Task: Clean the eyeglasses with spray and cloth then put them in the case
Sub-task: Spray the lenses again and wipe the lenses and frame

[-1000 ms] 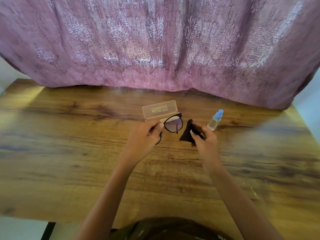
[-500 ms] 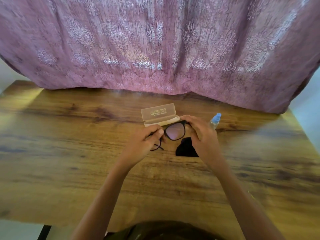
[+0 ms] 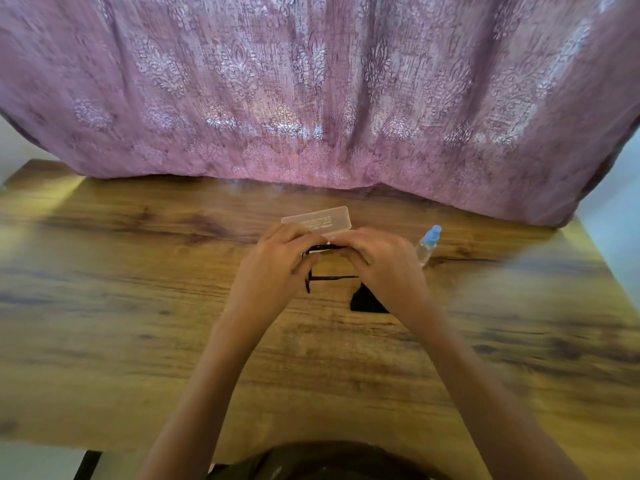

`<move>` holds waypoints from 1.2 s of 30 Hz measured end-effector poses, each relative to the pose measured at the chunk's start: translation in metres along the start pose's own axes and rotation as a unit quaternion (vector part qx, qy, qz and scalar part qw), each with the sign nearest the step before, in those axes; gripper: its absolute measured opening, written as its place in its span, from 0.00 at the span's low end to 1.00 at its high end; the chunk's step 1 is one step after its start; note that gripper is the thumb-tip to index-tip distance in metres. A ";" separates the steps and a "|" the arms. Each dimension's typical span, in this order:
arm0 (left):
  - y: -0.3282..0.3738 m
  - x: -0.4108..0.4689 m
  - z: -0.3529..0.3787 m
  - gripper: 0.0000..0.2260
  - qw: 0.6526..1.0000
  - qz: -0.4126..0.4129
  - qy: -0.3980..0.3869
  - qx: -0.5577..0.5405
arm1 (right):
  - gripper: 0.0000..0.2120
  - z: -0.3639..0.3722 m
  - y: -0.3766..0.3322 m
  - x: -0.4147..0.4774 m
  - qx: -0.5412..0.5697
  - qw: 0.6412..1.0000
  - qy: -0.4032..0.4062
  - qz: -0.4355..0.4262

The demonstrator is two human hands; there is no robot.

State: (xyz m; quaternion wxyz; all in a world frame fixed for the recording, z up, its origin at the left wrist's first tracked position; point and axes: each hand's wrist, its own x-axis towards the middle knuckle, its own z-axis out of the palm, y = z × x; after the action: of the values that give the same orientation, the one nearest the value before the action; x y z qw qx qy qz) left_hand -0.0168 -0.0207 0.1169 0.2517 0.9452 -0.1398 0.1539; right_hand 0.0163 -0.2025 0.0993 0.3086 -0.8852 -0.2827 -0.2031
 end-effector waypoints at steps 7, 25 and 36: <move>-0.005 0.000 0.002 0.09 0.999 -0.033 -0.012 0.033 | 0.08 0.008 -0.013 0.003 -0.055 0.997 -0.006 -0.055; -0.047 -0.009 0.055 0.07 0.908 -0.279 0.202 -0.236 | 0.22 0.018 0.104 -0.058 -0.082 0.949 0.158 0.259; -0.043 -0.008 0.076 0.06 0.915 -0.242 0.205 -0.248 | 0.25 0.031 0.120 -0.054 0.018 0.931 0.145 0.336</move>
State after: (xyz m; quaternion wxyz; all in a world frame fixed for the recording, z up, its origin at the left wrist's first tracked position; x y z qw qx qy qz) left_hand 0.0079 -0.0222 0.0329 0.5303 0.8054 0.1146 0.2386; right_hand 0.0561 -0.2807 -0.0038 0.4123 -0.8836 0.0751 -0.2087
